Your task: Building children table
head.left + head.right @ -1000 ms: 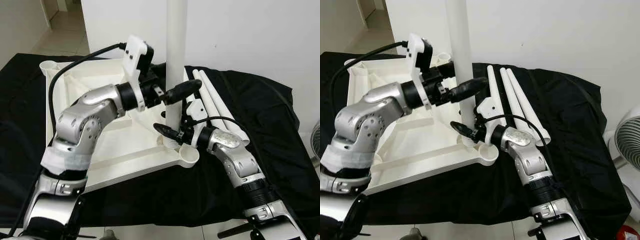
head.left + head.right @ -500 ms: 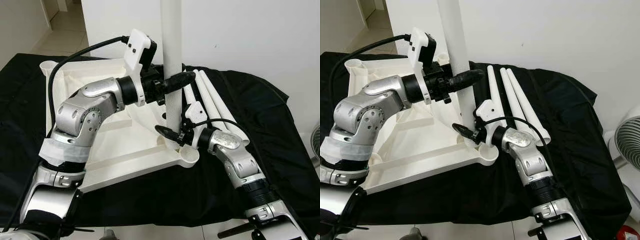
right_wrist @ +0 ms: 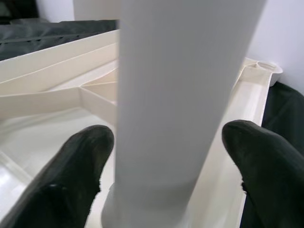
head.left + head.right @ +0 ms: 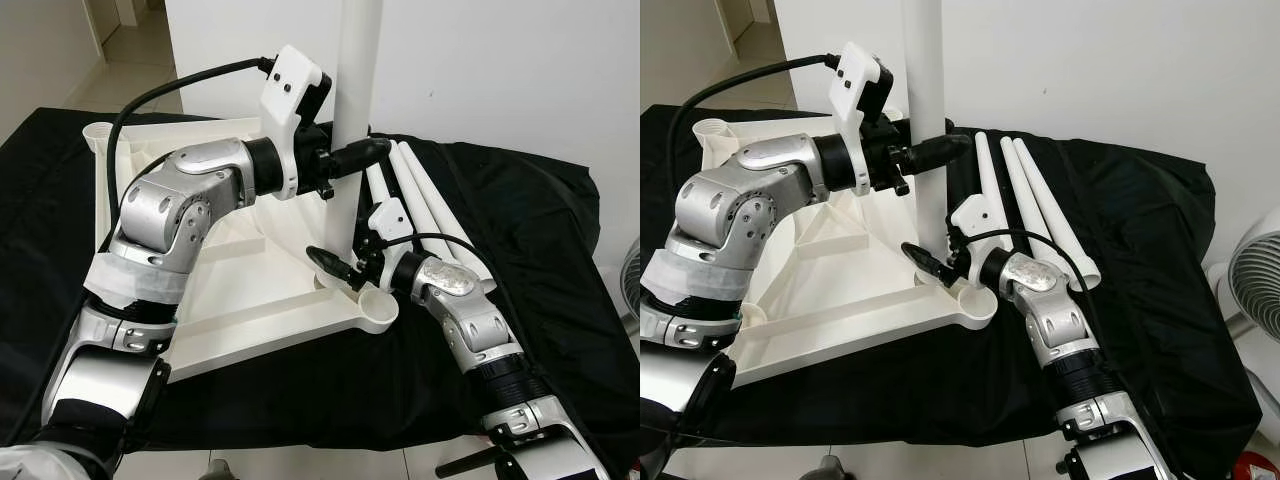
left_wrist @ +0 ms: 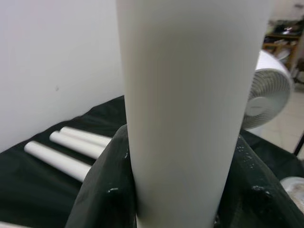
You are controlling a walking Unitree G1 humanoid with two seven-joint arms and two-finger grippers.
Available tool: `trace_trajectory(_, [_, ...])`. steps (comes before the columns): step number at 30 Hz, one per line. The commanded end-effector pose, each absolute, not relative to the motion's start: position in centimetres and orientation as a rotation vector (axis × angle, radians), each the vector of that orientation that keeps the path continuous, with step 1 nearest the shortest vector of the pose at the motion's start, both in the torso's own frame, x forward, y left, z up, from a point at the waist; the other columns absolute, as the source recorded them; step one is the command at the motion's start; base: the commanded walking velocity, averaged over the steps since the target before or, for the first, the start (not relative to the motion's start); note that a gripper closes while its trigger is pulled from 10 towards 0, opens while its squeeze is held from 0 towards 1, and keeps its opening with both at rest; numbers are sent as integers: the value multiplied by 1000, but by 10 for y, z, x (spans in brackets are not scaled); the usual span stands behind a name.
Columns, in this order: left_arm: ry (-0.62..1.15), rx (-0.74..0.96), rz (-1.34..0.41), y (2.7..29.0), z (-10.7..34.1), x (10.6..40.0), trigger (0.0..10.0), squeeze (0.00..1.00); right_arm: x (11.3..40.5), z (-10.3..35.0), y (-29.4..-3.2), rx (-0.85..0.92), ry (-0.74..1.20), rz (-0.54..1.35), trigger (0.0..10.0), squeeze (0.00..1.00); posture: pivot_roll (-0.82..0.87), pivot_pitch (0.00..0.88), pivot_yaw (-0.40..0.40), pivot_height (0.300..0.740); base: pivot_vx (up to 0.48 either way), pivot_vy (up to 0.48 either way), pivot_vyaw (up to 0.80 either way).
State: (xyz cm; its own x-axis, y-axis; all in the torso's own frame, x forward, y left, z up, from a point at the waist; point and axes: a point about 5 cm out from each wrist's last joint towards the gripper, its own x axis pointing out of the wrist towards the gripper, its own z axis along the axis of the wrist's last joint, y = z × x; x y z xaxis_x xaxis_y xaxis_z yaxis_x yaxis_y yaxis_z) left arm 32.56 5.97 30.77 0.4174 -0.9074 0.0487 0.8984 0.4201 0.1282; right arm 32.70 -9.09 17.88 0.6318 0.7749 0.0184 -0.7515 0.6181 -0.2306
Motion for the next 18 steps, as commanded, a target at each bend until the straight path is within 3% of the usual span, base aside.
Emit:
trace_trajectory(1, [-124, 105, -1050, 57, 318, 331, 10000, 0, 332, 183, -91, -217, -143, 834, 10000, 1000, 71, 0, -64, 740, 0, 0, 0])
trace_trajectory(4, [-152, 94, -993, 57, 327, 337, 10000, 0, 336, 187, -87, -208, -161, 782, 10000, 1000, 68, 0, -64, 740, 0, 0, 0])
trace_trajectory(5, [-161, 92, -979, 57, 330, 338, 10000, 0, 338, 188, -85, -208, -167, 757, 10000, 894, 66, 0, -63, 740, 0, 0, 0])
trace_trajectory(6, [-179, 90, -960, 56, 334, 339, 10000, 0, 340, 188, -83, -208, -170, 726, 10000, 0, 65, 0, -64, 740, 0, 0, 0])
trace_trajectory(18, [-242, 10, -837, 50, 349, 344, 10000, 0, 353, 189, -72, -178, -181, 511, 10000, 0, 61, 0, -68, 740, 0, 0, 0])
